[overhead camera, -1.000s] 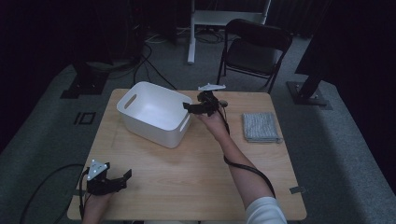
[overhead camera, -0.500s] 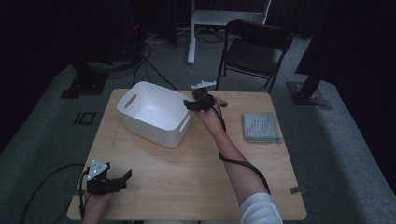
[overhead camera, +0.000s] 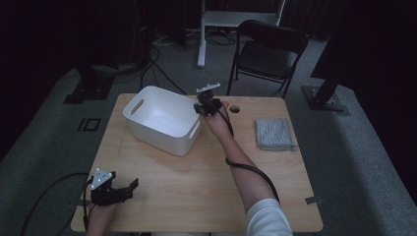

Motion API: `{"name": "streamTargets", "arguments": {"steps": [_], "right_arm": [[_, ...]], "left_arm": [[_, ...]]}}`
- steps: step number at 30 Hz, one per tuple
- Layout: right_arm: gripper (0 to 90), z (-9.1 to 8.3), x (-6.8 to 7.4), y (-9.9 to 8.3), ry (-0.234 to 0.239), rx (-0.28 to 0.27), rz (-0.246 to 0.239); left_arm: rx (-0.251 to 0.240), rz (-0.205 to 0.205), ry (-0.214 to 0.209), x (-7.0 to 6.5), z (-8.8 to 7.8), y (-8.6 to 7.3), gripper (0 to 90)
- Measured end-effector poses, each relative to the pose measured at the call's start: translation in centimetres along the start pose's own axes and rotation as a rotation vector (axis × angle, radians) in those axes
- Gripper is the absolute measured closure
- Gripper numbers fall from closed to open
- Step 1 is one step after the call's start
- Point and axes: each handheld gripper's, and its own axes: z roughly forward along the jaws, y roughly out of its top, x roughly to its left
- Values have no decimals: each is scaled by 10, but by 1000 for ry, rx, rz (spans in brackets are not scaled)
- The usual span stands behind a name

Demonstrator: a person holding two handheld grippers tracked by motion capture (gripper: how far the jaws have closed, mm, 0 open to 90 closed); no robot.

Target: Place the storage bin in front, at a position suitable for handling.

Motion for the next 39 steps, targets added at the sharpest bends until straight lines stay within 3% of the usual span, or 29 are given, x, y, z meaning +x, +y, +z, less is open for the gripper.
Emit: {"name": "streamTargets", "arguments": {"steps": [1, 7, 39], "right_arm": [[774, 0, 1, 1, 8, 6, 2], [800, -1, 0, 2, 29, 35, 6], [819, -30, -9, -18, 59, 60, 7]], "left_arm": [[1, 0, 0, 0, 0, 0, 13], [3, 0, 2, 0, 1, 0, 13], [14, -2, 16, 0, 2, -1, 13]]}}
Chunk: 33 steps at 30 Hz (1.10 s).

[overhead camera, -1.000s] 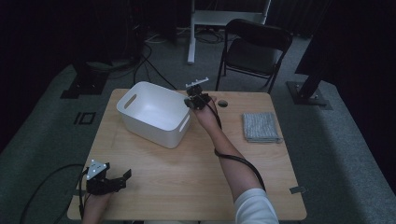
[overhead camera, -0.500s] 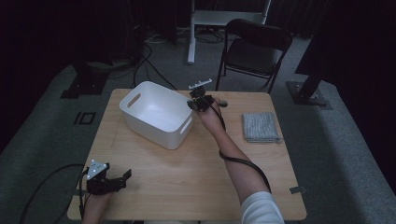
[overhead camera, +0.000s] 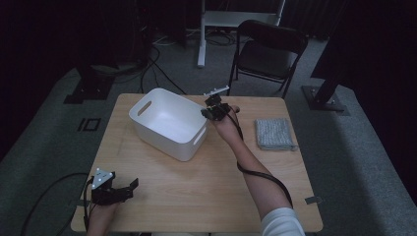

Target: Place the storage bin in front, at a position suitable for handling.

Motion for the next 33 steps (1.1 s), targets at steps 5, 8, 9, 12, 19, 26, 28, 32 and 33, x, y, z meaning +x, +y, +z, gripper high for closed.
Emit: {"name": "streamTargets", "arguments": {"steps": [5, 8, 9, 12, 19, 26, 28, 32, 33], "right_arm": [[817, -7, -2, -7, 12, 1, -5], [817, -12, -2, -11, 14, 6, -10], [818, -13, -3, -12, 14, 6, -11], [817, -18, -4, -17, 18, 7, -18], [814, -29, -4, -27, 27, 16, -34], [812, -40, -5, -38, 35, 14, -46], [811, -43, -5, -40, 36, 14, -50], [811, -48, -7, -46, 39, 11, -50], [811, -50, -8, -47, 39, 11, -56]], "left_arm": [[-2, -1, 1, -1, 1, 0, 13], [3, 0, 0, -1, 2, 0, 13], [5, -1, -2, -1, 2, 0, 13], [6, 1, -3, -2, 2, 0, 13], [8, 4, 1, -2, 3, -1, 13], [13, 11, -1, -2, 3, 0, 13], [12, 9, -1, -2, 3, 0, 13], [13, 7, 2, -2, 4, -1, 13], [13, 7, 2, -2, 4, -1, 13]]}}
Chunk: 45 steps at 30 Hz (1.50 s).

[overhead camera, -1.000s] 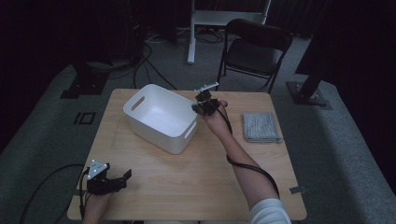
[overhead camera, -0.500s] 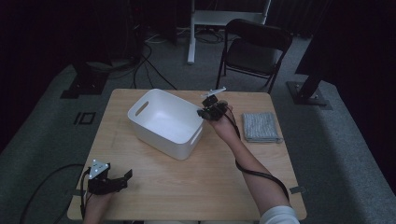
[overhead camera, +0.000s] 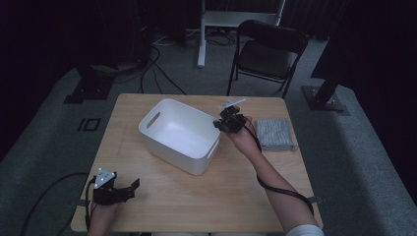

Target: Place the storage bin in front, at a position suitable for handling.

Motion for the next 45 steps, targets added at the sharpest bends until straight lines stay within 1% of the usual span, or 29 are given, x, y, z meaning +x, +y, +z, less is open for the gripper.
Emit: {"name": "streamTargets", "arguments": {"steps": [4, 10, 14, 21, 32, 40, 45], "right_arm": [[810, -5, 0, -4, 3, 3, 0], [808, -13, 0, -12, 6, 5, -17], [806, -19, -1, -18, 16, 11, -16], [804, -29, -2, -28, 20, 8, -18], [802, -50, -6, -48, 22, 13, -24], [801, -63, -10, -61, 39, 7, -12], [800, -71, -14, -69, 42, 11, -20]], "left_arm": [[0, 0, 1, 0, 0, 0, 13], [1, 1, 2, 0, 0, 0, 13], [5, -1, 12, -1, 0, 0, 13], [8, -1, 9, -2, 1, 0, 13], [12, 4, 10, -5, 2, 0, 13], [15, 3, 10, -6, 3, 0, 13], [19, 11, 6, -7, 4, 0, 13]]}}
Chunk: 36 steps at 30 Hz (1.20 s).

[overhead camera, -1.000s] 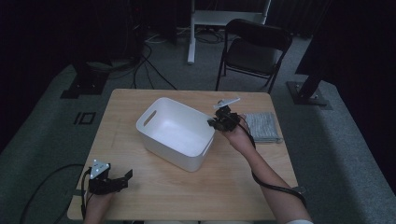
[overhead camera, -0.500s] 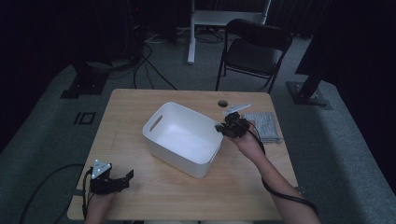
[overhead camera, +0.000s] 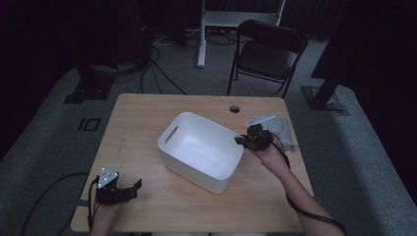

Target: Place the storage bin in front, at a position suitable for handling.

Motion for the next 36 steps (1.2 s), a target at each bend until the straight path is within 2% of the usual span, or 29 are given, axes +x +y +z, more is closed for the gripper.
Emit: {"name": "streamTargets", "arguments": {"steps": [10, 16, 20, 22, 24, 26, 29, 31, 32, 34, 35, 36], "right_arm": [[801, -17, -7, -17, 1, 4, 4], [811, -25, -13, -25, -7, -3, 25], [807, -27, -14, -28, -3, -16, 51], [749, -28, -13, -29, 0, -36, 68], [654, -33, -10, -31, 19, -88, 105], [549, -39, -8, -32, 39, -110, 142], [470, -48, -4, -34, 7, -146, 199], [445, -56, -1, -37, -4, -201, 254], [402, -60, 0, -37, -2, -224, 282], [376, -68, 5, -38, -1, -264, 314], [376, -68, 5, -38, -1, -264, 314], [363, -71, 8, -38, -9, -284, 332]], "left_arm": [[4, 10, -5, -4, 0, 1, 13], [8, 21, -20, -8, 0, 2, 13], [5, 29, -49, -13, -1, 7, 13], [-1, 25, -75, -15, -2, 11, 13], [-16, 6, -108, -16, -4, 18, 13], [-32, 0, -139, -18, -7, 26, 13], [-50, 2, -178, -23, -9, 41, 13], [-59, 12, -194, -26, -9, 51, 13], [-68, 20, -206, -28, -9, 58, 13], [-72, 43, -229, -33, -8, 71, 13], [-72, 43, -229, -33, -8, 71, 13], [-86, 66, -240, -40, -7, 85, 13]]}}
